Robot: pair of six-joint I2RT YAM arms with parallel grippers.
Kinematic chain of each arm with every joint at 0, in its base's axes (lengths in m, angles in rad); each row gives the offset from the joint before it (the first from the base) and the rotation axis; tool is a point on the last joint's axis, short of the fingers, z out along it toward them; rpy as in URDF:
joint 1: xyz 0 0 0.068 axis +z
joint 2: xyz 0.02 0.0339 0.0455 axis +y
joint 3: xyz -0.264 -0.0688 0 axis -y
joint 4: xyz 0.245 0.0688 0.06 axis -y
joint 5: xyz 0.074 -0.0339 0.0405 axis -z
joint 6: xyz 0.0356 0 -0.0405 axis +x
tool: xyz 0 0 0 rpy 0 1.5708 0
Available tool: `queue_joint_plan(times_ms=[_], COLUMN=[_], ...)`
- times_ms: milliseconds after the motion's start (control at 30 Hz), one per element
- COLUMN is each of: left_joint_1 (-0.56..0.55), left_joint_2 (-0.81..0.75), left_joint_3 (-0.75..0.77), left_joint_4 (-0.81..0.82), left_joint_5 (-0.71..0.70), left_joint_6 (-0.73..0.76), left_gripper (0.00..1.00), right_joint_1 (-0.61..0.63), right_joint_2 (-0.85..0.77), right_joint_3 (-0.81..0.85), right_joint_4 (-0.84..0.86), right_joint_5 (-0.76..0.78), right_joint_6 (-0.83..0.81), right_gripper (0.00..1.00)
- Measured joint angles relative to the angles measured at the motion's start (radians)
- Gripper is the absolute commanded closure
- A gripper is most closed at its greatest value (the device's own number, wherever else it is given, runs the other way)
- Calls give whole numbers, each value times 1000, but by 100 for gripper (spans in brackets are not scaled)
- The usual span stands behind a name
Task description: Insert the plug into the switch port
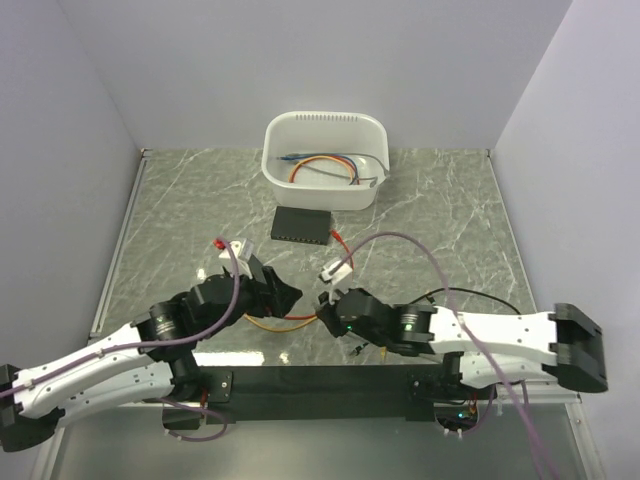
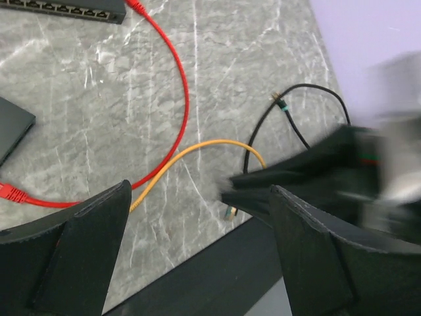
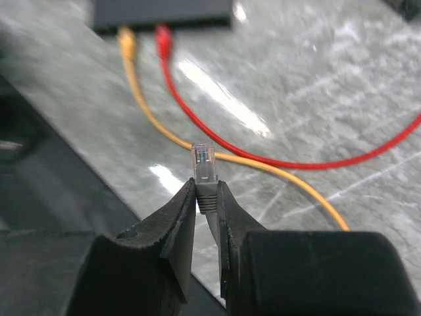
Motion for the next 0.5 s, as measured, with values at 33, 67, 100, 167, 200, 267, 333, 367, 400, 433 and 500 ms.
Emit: queue_joint_plan(times_ms=[33, 67, 100, 167, 200, 267, 333, 367, 400, 433, 500], left_joint_1=[0, 0, 0, 0, 0, 0, 0, 0, 0, 0, 0], left_joint_2=[10, 18, 25, 34, 36, 49, 71, 89, 106, 123, 155], left_joint_3=[-13, -24, -36, -56, -64, -74, -75, -75, -75, -75, -75], left_joint_4=[16, 29, 45, 82, 103, 151, 195, 221, 243, 261, 285], left_joint_5=[-3, -6, -8, -12, -13, -13, -11, -9, -5, 0, 12], left_joint_6=[-10, -23, -34, -54, -61, -77, -84, -88, -90, -95, -102], left_gripper=[10, 11, 11, 11, 11, 11, 12, 12, 13, 15, 17], right_joint_1=[0, 0, 0, -1, 0, -1, -1, -1, -1, -1, -1], right_joint_2=[-42, -82, -119, -181, -203, -225, -228, -227, -227, -227, -228], right_joint_3=[-17, -33, -49, -73, -82, -90, -91, -93, -95, -98, -103], right_joint_4=[17, 37, 59, 91, 105, 124, 137, 140, 140, 142, 145], right_joint_5=[-6, -11, -16, -29, -37, -48, -58, -61, -64, -67, -69], right_joint_6=[2, 3, 4, 7, 10, 13, 15, 17, 18, 19, 21], right_gripper=[91, 91, 91, 91, 91, 91, 92, 92, 92, 92, 92])
